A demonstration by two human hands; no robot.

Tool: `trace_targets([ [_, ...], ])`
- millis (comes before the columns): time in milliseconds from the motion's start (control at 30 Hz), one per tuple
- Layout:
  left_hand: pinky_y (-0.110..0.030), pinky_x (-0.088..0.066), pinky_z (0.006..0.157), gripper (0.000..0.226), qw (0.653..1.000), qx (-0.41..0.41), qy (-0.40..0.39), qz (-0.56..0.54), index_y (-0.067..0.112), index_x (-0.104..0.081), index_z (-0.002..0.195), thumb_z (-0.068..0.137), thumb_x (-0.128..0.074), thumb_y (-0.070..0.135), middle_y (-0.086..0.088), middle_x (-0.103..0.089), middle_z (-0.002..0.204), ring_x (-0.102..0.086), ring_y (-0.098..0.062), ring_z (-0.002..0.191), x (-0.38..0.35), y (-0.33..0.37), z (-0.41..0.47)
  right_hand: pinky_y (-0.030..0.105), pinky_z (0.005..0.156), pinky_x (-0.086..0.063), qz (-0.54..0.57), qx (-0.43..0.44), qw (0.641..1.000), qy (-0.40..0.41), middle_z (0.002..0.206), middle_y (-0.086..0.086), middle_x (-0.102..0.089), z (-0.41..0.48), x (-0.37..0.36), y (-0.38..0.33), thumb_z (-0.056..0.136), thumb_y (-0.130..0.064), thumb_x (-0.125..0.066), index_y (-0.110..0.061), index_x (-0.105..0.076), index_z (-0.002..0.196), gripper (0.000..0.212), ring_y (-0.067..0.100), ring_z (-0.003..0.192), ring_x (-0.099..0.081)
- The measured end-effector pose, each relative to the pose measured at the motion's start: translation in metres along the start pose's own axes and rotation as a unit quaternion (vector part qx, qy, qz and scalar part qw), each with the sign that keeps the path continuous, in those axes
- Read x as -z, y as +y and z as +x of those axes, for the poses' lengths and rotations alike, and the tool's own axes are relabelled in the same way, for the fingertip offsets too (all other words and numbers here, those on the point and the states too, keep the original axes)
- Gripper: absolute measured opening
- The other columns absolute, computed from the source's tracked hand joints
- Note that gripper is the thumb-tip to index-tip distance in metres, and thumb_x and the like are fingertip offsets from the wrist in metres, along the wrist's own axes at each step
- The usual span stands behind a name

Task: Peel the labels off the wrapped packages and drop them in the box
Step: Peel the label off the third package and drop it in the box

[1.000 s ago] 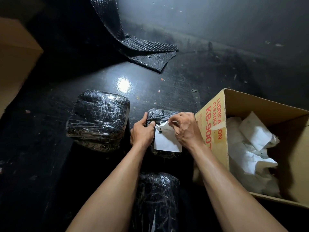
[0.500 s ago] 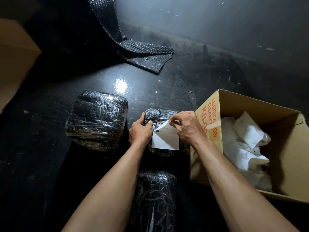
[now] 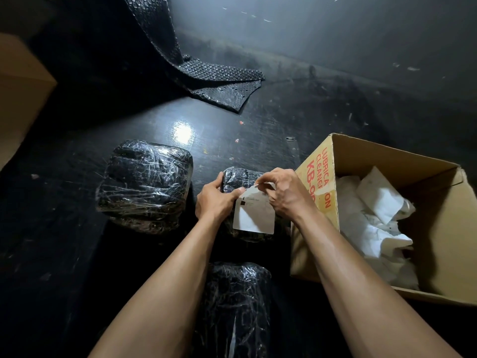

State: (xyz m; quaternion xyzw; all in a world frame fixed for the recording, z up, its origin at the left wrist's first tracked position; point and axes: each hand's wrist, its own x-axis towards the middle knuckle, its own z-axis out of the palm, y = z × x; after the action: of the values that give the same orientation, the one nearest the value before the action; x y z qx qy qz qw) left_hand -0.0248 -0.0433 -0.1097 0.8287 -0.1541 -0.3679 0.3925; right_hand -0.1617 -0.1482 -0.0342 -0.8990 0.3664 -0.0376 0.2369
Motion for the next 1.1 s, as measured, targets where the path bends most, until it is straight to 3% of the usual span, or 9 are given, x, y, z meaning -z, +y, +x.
trace_targets([
  [200, -0.035, -0.050, 0.101, 0.091, 1.000, 0.010, 0.010, -0.011, 0.045, -0.049, 0.142, 0.058, -0.081, 0.061, 0.003, -0.066, 0.133, -0.062, -0.020, 0.122, -0.001, 0.000, 0.002, 0.041, 0.088, -0.050, -0.026, 0.002, 1.000, -0.005, 0.087, -0.011, -0.068, -0.008, 0.007, -0.003, 0.086, -0.011, -0.066, -0.029, -0.077, 0.090, 0.021, 0.020, 0.104, -0.053],
  [333, -0.035, -0.050, 0.100, 0.092, 1.000, 0.006, 0.011, -0.009, 0.046, -0.049, 0.142, 0.057, -0.080, 0.062, 0.002, -0.066, 0.134, -0.062, -0.020, 0.122, -0.001, 0.000, 0.001, 0.045, 0.092, -0.047, -0.032, 0.015, 0.999, -0.013, 0.076, -0.028, -0.053, -0.017, 0.013, -0.007, 0.086, -0.012, -0.069, -0.031, -0.077, 0.096, 0.023, 0.018, 0.107, -0.049],
  [467, -0.034, -0.049, 0.101, 0.089, 1.000, 0.004, 0.012, -0.009, 0.043, -0.049, 0.143, 0.061, -0.082, 0.059, 0.001, -0.064, 0.136, -0.061, -0.022, 0.124, -0.002, -0.001, 0.003, 0.044, 0.094, -0.047, -0.047, 0.006, 0.999, -0.013, 0.087, -0.015, -0.059, -0.027, 0.016, -0.009, 0.086, -0.014, -0.071, -0.031, -0.077, 0.099, 0.022, 0.016, 0.109, -0.047],
  [633, -0.033, -0.051, 0.097, 0.088, 1.000, -0.002, 0.019, -0.002, 0.044, -0.049, 0.143, 0.062, -0.080, 0.061, 0.003, -0.067, 0.131, -0.063, -0.022, 0.119, -0.003, 0.000, 0.002, 0.041, 0.089, -0.046, -0.079, 0.018, 0.997, 0.003, 0.083, -0.015, -0.056, -0.037, 0.019, -0.013, 0.088, -0.013, -0.068, -0.035, -0.077, 0.100, 0.027, 0.015, 0.105, -0.046],
  [833, -0.031, -0.048, 0.102, 0.088, 0.999, 0.004, 0.016, -0.034, 0.041, -0.052, 0.141, 0.061, -0.083, 0.057, 0.003, -0.067, 0.132, -0.063, -0.019, 0.120, -0.003, -0.001, 0.005, 0.043, 0.093, -0.045, -0.075, 0.006, 0.997, -0.007, 0.094, -0.007, -0.069, -0.047, 0.026, -0.022, 0.087, -0.007, -0.064, -0.031, -0.078, 0.101, 0.031, 0.019, 0.107, -0.047],
  [933, -0.028, -0.048, 0.101, 0.090, 0.998, 0.014, 0.026, -0.055, 0.042, -0.053, 0.140, 0.057, -0.082, 0.058, 0.005, -0.070, 0.127, -0.064, -0.015, 0.118, -0.006, -0.002, 0.005, 0.043, 0.093, -0.045, -0.082, 0.005, 0.997, 0.002, 0.090, -0.010, -0.065, -0.047, 0.032, -0.024, 0.084, -0.004, -0.063, -0.028, -0.078, 0.098, 0.031, 0.020, 0.107, -0.047],
  [1033, -0.025, -0.048, 0.098, 0.088, 0.998, 0.015, 0.036, -0.055, 0.043, -0.052, 0.140, 0.058, -0.082, 0.058, 0.006, -0.070, 0.126, -0.064, -0.015, 0.118, -0.008, 0.000, 0.006, 0.044, 0.093, -0.046, -0.083, 0.017, 0.996, -0.004, 0.080, -0.020, -0.050, -0.048, 0.038, -0.022, 0.083, -0.005, -0.064, -0.026, -0.078, 0.099, 0.029, 0.020, 0.109, -0.048],
  [1100, -0.026, -0.047, 0.098, 0.087, 0.998, 0.010, 0.040, -0.044, 0.043, -0.052, 0.140, 0.060, -0.082, 0.057, 0.005, -0.070, 0.127, -0.063, -0.017, 0.119, -0.009, 0.001, 0.007, 0.043, 0.092, -0.046, -0.086, 0.029, 0.996, 0.006, 0.082, -0.018, -0.054, -0.049, 0.038, -0.021, 0.084, -0.008, -0.066, -0.027, -0.079, 0.100, 0.028, 0.019, 0.107, -0.048],
])
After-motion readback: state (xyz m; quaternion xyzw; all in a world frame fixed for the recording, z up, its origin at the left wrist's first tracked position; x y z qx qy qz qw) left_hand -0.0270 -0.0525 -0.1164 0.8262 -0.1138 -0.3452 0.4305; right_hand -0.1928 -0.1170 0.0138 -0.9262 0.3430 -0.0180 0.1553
